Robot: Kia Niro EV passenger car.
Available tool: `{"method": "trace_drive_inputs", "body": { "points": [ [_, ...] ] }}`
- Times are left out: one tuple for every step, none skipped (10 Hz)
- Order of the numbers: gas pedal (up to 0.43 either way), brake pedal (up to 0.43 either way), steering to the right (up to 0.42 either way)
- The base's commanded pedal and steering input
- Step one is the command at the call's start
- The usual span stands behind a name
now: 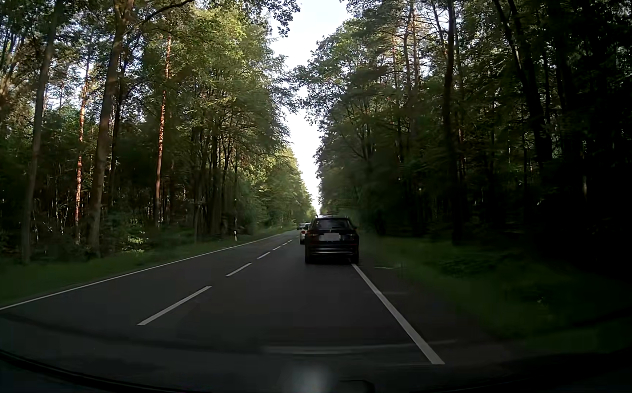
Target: Follow the waypoints while adhering to traffic rules and regulations
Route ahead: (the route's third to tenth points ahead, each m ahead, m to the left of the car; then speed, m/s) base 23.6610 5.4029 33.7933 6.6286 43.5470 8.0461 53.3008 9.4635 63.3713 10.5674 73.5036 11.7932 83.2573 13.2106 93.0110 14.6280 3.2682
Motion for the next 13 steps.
{"method": "trace_drive_inputs", "body": {
  "points": [
    [0.000, 0.000, 0.003],
    [0.000, 0.000, 0.003],
    [0.000, 0.000, 0.002],
    [0.000, 0.000, 0.002],
    [0.000, 0.000, 0.002],
    [0.000, 0.000, 0.002],
    [0.000, 0.000, 0.003],
    [0.000, 0.000, 0.002],
    [0.000, 0.000, 0.002],
    [0.000, 0.000, 0.002],
    [0.000, 0.000, 0.000],
    [0.000, 0.000, -0.005],
    [0.000, 0.000, -0.009]
  ]
}}
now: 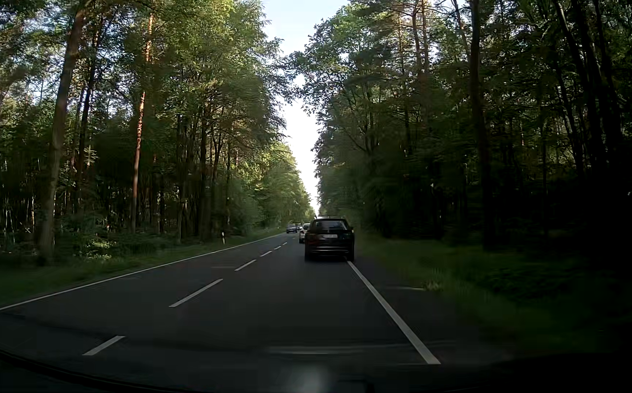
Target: Follow the waypoints while adhering to traffic rules and regulations
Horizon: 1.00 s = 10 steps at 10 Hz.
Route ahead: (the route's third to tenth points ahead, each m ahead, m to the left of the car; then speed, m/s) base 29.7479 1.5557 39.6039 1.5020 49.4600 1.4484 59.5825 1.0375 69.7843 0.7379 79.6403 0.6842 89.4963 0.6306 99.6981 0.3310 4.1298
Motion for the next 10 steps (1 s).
{"method": "trace_drive_inputs", "body": {
  "points": [
    [0.000, 0.000, -0.009],
    [0.000, 0.000, -0.008],
    [0.000, 0.000, -0.008],
    [0.000, 0.000, -0.008],
    [0.000, 0.000, -0.008],
    [0.000, 0.000, -0.008],
    [0.000, 0.000, -0.008],
    [0.000, 0.000, -0.008],
    [0.000, 0.000, -0.007],
    [0.000, 0.000, -0.007]
  ]
}}
